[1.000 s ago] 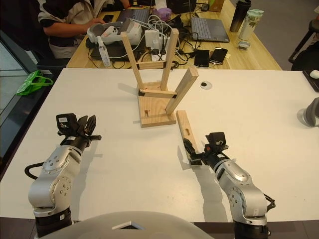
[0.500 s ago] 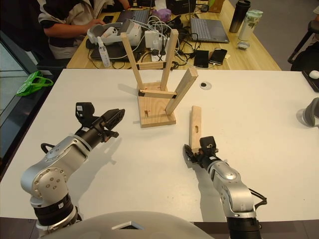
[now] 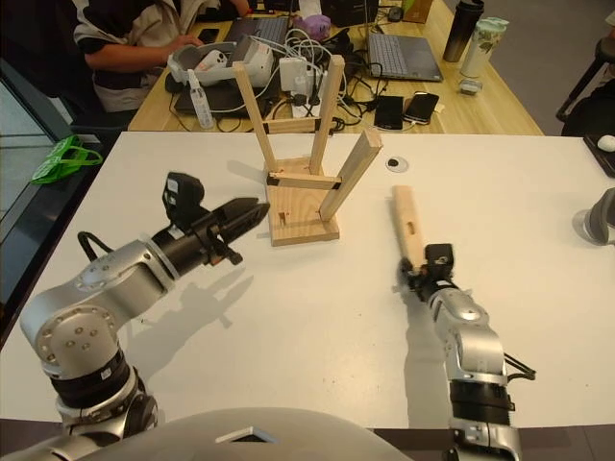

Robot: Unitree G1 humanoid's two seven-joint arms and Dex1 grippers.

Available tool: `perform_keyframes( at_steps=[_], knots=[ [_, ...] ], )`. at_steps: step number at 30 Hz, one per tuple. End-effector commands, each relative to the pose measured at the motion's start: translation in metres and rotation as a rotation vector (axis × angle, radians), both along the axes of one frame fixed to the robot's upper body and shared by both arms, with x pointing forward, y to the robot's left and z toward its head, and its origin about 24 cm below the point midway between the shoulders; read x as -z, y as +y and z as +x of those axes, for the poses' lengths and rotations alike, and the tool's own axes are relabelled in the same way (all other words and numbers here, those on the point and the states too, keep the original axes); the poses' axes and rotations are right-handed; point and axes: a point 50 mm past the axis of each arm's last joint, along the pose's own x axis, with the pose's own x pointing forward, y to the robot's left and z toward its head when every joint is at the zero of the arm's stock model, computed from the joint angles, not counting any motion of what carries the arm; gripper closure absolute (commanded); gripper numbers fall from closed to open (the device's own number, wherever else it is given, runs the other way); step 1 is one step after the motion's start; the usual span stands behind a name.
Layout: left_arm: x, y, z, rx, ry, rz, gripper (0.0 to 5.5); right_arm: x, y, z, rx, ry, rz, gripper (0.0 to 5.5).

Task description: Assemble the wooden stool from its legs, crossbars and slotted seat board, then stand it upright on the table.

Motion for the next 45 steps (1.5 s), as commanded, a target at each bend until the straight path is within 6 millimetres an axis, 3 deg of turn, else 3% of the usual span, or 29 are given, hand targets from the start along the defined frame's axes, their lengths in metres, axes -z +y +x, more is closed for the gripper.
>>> perform_keyframes(
  at_steps=[1, 5, 6, 8, 9, 11, 16, 24, 26, 37, 40, 45],
  knots=[
    [-0.042, -0.007, 0.014, 0.073, -0.145, -0.128, 4.20, -0.078, -0.013, 0.044, 0.050, -0.431, 0.001, 3.47],
    [-0.105, -0.022, 0.031, 0.203, -0.271, -0.380, 4.20, -0.177, 0.029, 0.068, -0.161, -0.882, 0.060, 3.47],
    [-0.115, -0.023, 0.033, 0.225, -0.282, -0.416, 4.20, -0.192, 0.042, 0.068, -0.224, -0.944, 0.069, 3.47],
    [-0.123, -0.023, 0.035, 0.244, -0.283, -0.443, 4.20, -0.203, 0.053, 0.067, -0.280, -0.990, 0.079, 3.47],
    [-0.135, -0.022, 0.040, 0.255, -0.296, -0.454, 4.20, -0.215, 0.077, 0.061, -0.404, -1.036, 0.087, 3.47],
    [-0.150, -0.020, 0.045, 0.266, -0.313, -0.466, 4.20, -0.228, 0.105, 0.050, -0.555, -1.087, 0.097, 3.47],
    [-0.166, -0.007, 0.054, 0.219, -0.327, -0.410, 3.99, -0.221, 0.134, 0.026, -0.852, -1.082, -0.024, 3.47],
    [-0.162, -0.011, 0.056, 0.225, -0.291, -0.363, 2.79, -0.218, 0.137, 0.021, -0.898, -1.093, -0.066, 3.47],
    [-0.169, -0.006, 0.057, 0.211, -0.311, -0.418, 2.76, -0.210, 0.139, 0.018, -0.944, -1.072, -0.104, 3.47],
    [-0.148, -0.010, 0.051, 0.257, -0.236, -0.393, 4.34, -0.198, 0.139, 0.020, -0.990, -1.071, -0.214, 3.47],
    [-0.143, -0.010, 0.052, 0.238, -0.218, -0.379, 4.49, -0.195, 0.141, 0.020, -1.028, -1.061, -0.256, 3.47],
    [-0.141, -0.005, 0.055, 0.174, -0.228, -0.359, 4.50, -0.195, 0.139, 0.023, -0.971, -1.091, -0.332, 2.56]
  ],
)
